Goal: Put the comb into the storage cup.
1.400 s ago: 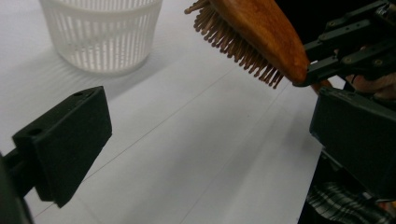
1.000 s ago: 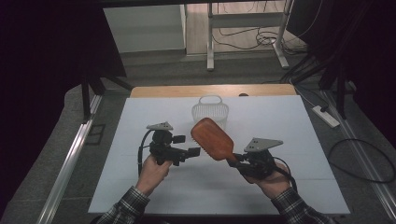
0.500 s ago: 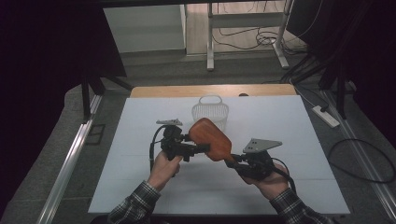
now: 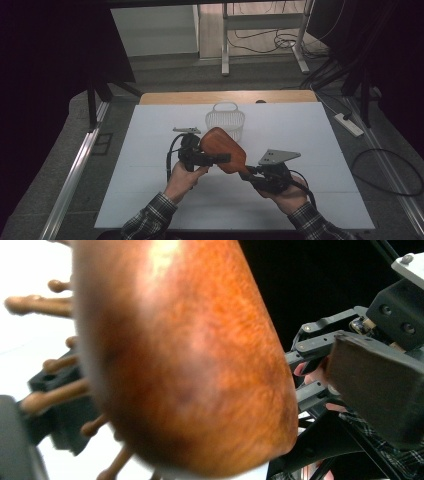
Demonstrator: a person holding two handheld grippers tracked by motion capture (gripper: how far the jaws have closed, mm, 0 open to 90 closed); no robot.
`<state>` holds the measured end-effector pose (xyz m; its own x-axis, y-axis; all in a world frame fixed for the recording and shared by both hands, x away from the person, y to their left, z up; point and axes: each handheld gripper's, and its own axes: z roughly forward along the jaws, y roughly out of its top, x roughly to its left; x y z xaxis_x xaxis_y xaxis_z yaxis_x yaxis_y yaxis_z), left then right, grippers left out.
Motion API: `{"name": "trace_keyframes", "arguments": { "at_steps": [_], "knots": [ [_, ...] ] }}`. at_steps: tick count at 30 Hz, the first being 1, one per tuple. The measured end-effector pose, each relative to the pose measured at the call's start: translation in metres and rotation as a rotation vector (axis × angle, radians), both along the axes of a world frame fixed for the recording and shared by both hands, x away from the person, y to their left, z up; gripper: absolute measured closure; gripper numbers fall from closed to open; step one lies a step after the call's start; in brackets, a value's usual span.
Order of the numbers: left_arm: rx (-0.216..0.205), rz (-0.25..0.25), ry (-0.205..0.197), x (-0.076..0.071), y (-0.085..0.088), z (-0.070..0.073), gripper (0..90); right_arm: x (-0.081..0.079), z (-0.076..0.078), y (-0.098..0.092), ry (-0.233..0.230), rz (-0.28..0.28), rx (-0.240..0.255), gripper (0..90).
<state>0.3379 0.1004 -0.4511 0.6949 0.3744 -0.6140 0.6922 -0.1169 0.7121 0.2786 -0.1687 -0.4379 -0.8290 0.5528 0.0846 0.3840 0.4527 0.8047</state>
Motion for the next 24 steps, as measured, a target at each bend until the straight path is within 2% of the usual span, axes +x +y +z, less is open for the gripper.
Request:
{"name": "trace_keyframes", "arguments": {
  "at_steps": [5, 7, 9, 11, 13, 17, 18, 19, 24],
  "knots": [
    [-0.037, 0.011, 0.022, 0.000, 0.004, 0.000, 23.2, 0.000, 0.000, 0.001, -0.008, 0.006, 0.007, 72.4],
    [-0.062, 0.018, 0.048, 0.001, 0.008, -0.002, 29.8, -0.001, 0.001, 0.000, -0.012, 0.009, 0.013, 72.4],
    [-0.085, 0.014, 0.071, 0.002, 0.009, -0.004, 32.4, 0.000, 0.000, 0.000, -0.011, 0.011, 0.012, 72.3],
    [-0.089, 0.012, 0.076, 0.002, 0.009, -0.004, 34.8, 0.000, 0.000, 0.000, -0.012, 0.011, 0.011, 72.4],
    [-0.117, 0.008, 0.108, 0.003, 0.011, -0.006, 37.8, 0.001, -0.001, 0.000, -0.015, 0.017, 0.000, 72.4],
    [-0.140, 0.004, 0.125, 0.003, 0.013, -0.007, 43.1, 0.002, -0.003, 0.001, -0.010, 0.029, -0.012, 72.5],
    [-0.169, -0.005, 0.138, 0.002, 0.014, -0.007, 45.4, 0.002, -0.004, 0.001, -0.011, 0.033, -0.021, 72.6],
    [-0.177, -0.005, 0.142, 0.002, 0.014, -0.007, 47.0, 0.002, -0.005, 0.002, -0.009, 0.037, -0.027, 72.6],
    [-0.170, -0.008, 0.139, 0.000, 0.014, -0.004, 51.8, 0.003, -0.007, 0.004, -0.010, 0.042, -0.041, 72.5]
  ]
}}
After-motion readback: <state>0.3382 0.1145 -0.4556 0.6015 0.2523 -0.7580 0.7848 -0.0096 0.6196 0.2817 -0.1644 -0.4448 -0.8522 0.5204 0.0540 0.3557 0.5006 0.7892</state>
